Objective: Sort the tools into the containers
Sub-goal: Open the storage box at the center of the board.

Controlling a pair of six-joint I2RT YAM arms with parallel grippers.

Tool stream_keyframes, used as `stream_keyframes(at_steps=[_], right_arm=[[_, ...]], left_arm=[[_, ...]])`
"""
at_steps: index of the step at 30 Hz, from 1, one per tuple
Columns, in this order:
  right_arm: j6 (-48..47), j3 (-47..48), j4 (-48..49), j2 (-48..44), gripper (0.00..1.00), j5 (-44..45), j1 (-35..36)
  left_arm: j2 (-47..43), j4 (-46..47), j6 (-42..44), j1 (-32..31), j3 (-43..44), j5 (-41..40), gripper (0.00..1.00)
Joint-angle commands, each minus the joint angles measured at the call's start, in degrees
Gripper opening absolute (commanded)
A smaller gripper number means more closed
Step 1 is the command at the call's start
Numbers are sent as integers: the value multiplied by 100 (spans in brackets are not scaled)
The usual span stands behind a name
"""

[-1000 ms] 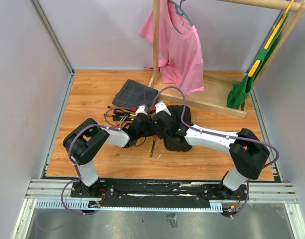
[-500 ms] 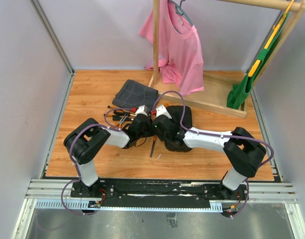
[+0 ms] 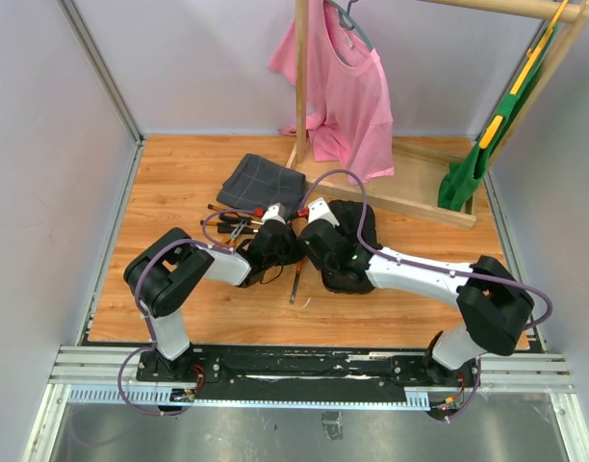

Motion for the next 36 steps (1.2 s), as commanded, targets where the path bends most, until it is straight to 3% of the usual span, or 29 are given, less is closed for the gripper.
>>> stream_keyframes(at_steps=[1, 14, 20, 36], right_arm=[[-10, 4, -492, -413, 99, 252, -91], [218, -623, -1023, -1911, 99, -174, -797], [296, -756, -1206, -2106, 99, -275, -1144], [804, -1575, -1516, -3519, 99, -1392, -2961]], left_arm=[[441, -1334, 168, -79, -224, 49, 7], [422, -1414, 231, -72, -156, 35, 6], [451, -1417, 231, -72, -112, 52, 6], [441, -1506, 264, -72, -77, 40, 5]])
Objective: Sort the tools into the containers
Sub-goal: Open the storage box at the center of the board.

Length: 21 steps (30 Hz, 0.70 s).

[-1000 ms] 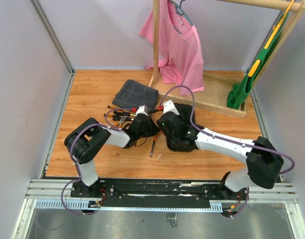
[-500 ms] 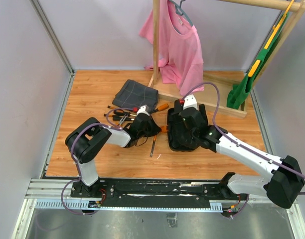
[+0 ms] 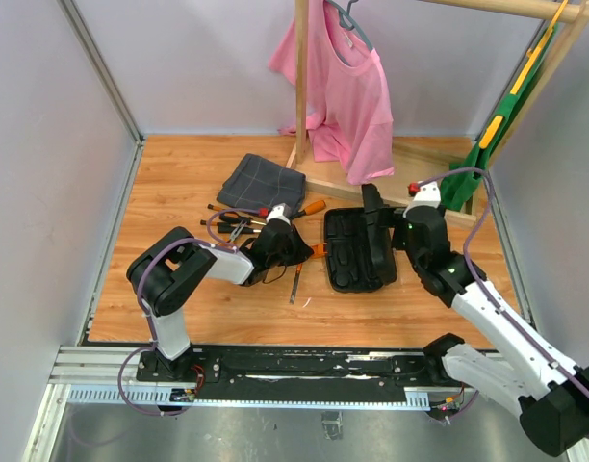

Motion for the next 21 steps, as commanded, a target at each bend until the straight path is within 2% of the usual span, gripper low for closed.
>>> stream_keyframes(at_steps=[1, 12, 21], right_arm=[[-58, -409, -1078, -52, 99, 142, -635], [415, -484, -1591, -127, 99, 304, -1606], [454, -115, -1872, -1023, 99, 1443, -1651]], left_arm=[[355, -1405, 277, -17, -238, -135, 5], [333, -1492, 346, -17, -234, -144, 4], [250, -1559, 464, -17, -249, -138, 3]])
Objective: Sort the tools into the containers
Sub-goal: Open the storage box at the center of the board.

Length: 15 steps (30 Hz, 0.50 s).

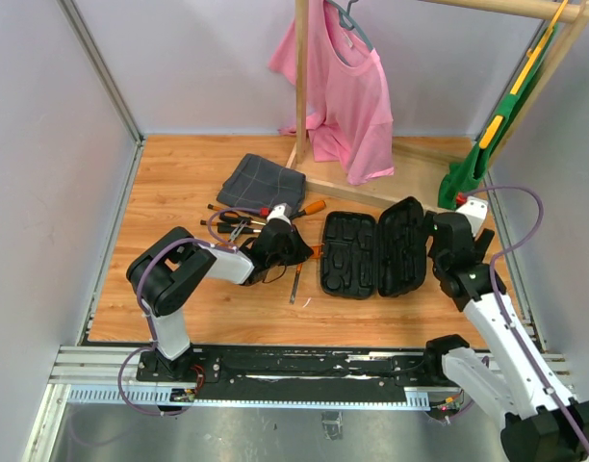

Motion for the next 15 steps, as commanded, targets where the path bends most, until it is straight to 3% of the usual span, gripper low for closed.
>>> stream_keyframes(at_steps=[1, 8, 15], right_arm=[[-81, 148, -662, -491, 99, 518, -63], [-159, 389, -798, -748, 99, 145, -66], [-502, 400, -344, -346, 100, -2444, -68]], left_arm=[[233, -1494, 393, -17, -278, -156, 3], [173, -1528, 457, -18, -261, -131, 2], [38, -1590, 477, -17, -351, -130, 2]])
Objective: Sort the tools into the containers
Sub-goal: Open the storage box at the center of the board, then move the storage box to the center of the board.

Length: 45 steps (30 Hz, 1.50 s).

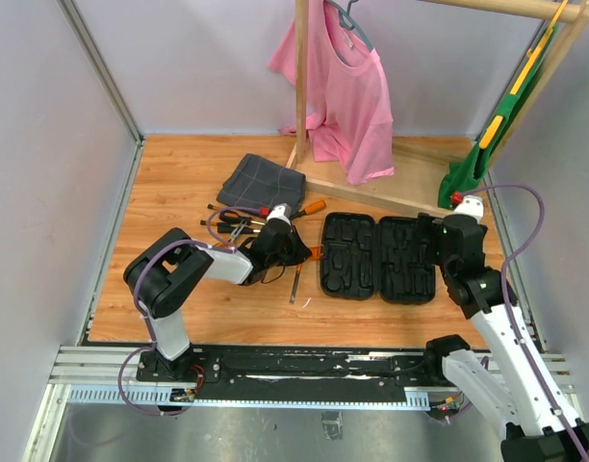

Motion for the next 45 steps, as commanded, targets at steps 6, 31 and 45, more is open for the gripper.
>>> stream_keyframes(at_steps=[6, 31, 45], right_arm=[[-121, -63, 510, 1031, 90, -2637, -63], [-149, -77, 1385, 3283, 72, -2605, 1215], [135, 182, 1334, 4133, 61, -1902, 1764]], left_arm=[[-301, -1522, 342, -19, -562, -181, 2], [-1722, -2230, 421, -22, -856, -623, 29], [-2425, -2788, 391, -4, -857, -1118, 36]])
